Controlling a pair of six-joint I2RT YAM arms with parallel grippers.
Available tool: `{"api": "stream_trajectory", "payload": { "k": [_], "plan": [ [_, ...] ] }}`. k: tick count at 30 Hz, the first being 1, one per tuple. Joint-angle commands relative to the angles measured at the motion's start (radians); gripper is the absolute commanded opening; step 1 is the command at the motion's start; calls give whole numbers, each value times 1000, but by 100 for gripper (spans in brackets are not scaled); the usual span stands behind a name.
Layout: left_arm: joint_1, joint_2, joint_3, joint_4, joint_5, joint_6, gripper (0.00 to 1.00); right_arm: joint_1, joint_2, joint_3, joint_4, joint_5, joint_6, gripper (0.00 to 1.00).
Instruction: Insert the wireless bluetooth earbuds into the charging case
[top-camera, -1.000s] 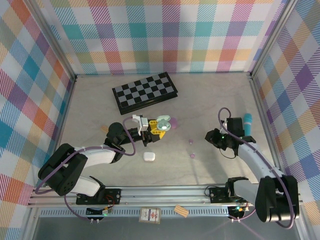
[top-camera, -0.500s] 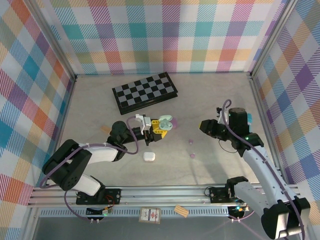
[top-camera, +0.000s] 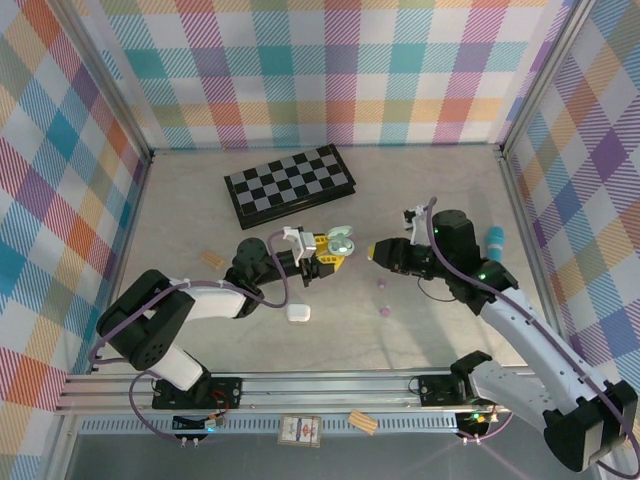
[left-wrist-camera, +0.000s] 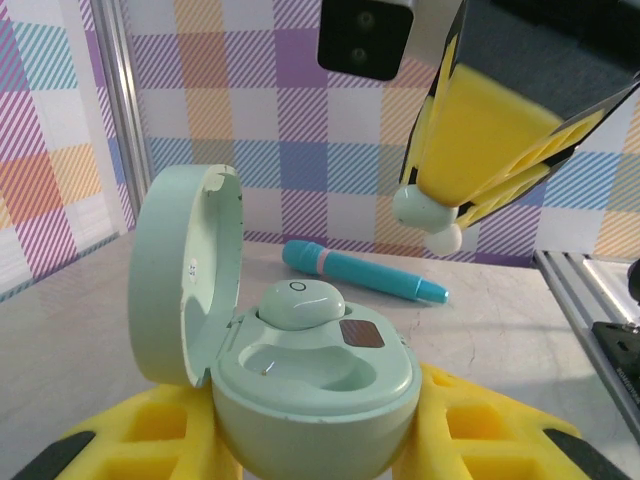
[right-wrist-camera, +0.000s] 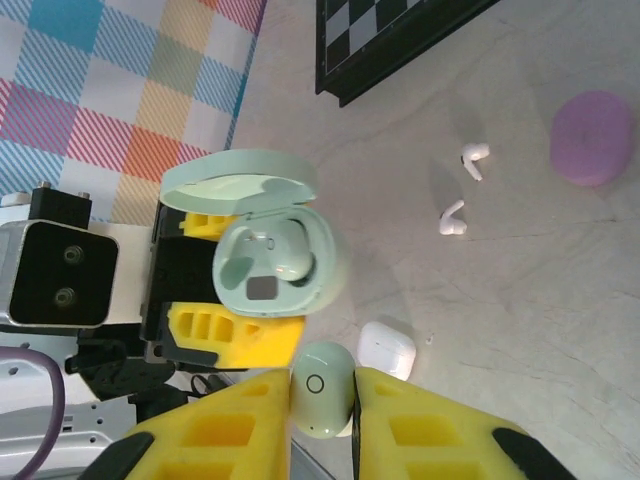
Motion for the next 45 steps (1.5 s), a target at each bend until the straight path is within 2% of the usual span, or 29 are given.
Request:
{"api": "stream_trajectory", "payload": {
  "k": [1,10,21,45],
  "plan": [
    [-23,14,34,-9,-41,59,31,32,31,44,73,22,25,22],
    [-55,22,44,-12,-104,98,31,84,133,109,115,32,8,22],
    [-76,11,44,-58,-126,137,31,108,210,122,151,38,8,22],
    [-84,-14,54,-77,-166,138,31,140,262,99,158,63,12,22]
  ]
}}
